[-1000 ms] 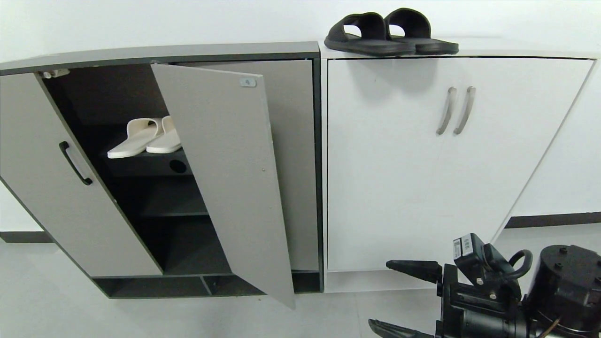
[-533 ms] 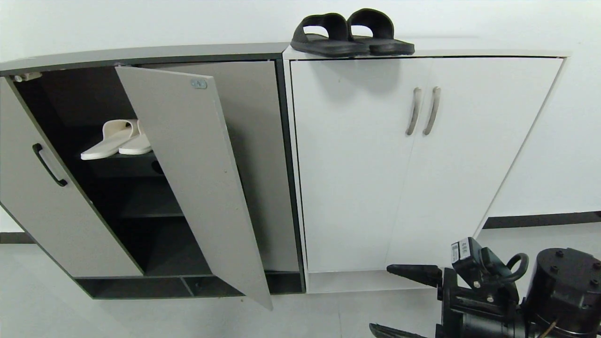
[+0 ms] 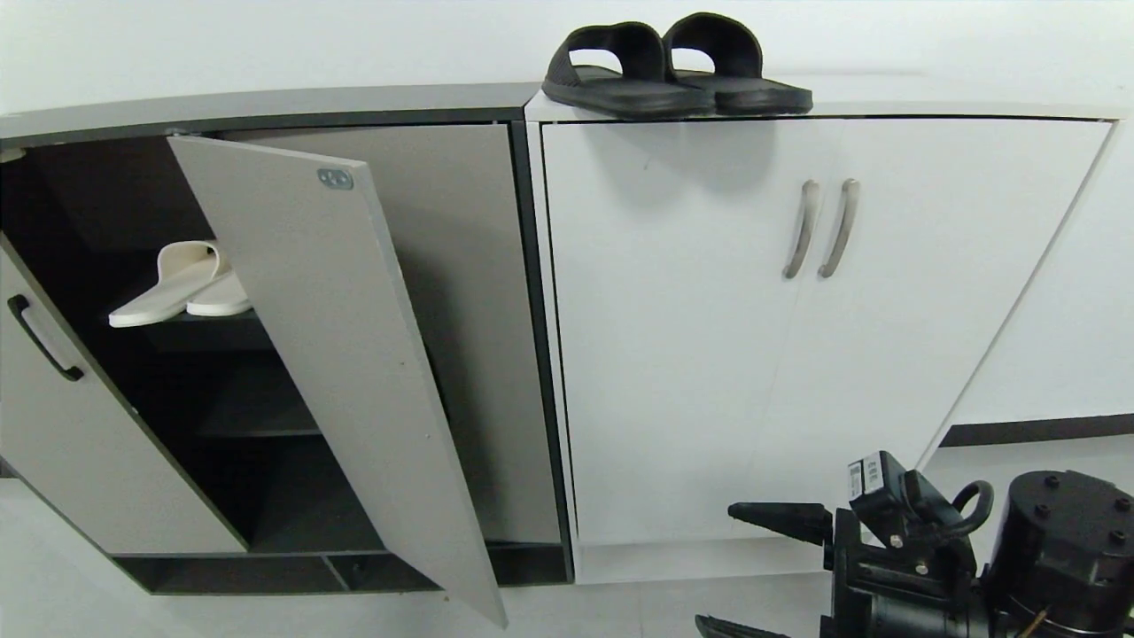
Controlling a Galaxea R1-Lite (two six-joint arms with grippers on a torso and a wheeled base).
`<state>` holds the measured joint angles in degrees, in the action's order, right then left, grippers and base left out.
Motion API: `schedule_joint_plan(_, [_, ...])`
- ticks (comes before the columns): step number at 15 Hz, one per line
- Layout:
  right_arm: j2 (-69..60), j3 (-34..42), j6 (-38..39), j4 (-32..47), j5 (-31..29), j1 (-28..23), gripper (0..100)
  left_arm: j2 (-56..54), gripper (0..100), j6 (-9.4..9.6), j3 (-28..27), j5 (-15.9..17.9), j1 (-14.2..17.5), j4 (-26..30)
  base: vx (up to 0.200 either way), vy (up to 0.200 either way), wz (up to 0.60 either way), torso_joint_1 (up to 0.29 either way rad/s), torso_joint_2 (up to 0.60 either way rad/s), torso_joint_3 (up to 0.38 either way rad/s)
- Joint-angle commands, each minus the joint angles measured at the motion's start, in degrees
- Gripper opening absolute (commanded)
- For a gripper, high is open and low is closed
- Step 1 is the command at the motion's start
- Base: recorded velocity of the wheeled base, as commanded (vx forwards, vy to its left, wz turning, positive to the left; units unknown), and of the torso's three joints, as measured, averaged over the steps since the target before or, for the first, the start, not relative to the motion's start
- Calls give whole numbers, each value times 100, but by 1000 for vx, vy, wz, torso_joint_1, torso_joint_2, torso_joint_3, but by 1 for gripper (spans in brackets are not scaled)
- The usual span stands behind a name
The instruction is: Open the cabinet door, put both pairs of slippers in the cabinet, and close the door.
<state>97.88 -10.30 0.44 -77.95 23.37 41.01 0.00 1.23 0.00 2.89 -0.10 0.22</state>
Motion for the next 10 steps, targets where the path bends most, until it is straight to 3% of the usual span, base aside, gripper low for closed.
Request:
schedule_joint_plan(1, [3, 2, 0, -1, 1, 4, 100, 9, 0, 0, 0, 1, 10, -4, 0, 0, 0, 17, -51, -32])
schedule_joint_plan(5, [-6, 2, -9, -124, -8, 4, 100, 9, 0, 9, 0, 1, 10, -4, 0, 0, 0, 79, -245, -253])
schedule_joint_plan(10, [82, 28, -9, -124, -8, 4, 100, 9, 0, 0, 0, 1, 10, -4, 0, 0, 0, 170, -515, -294])
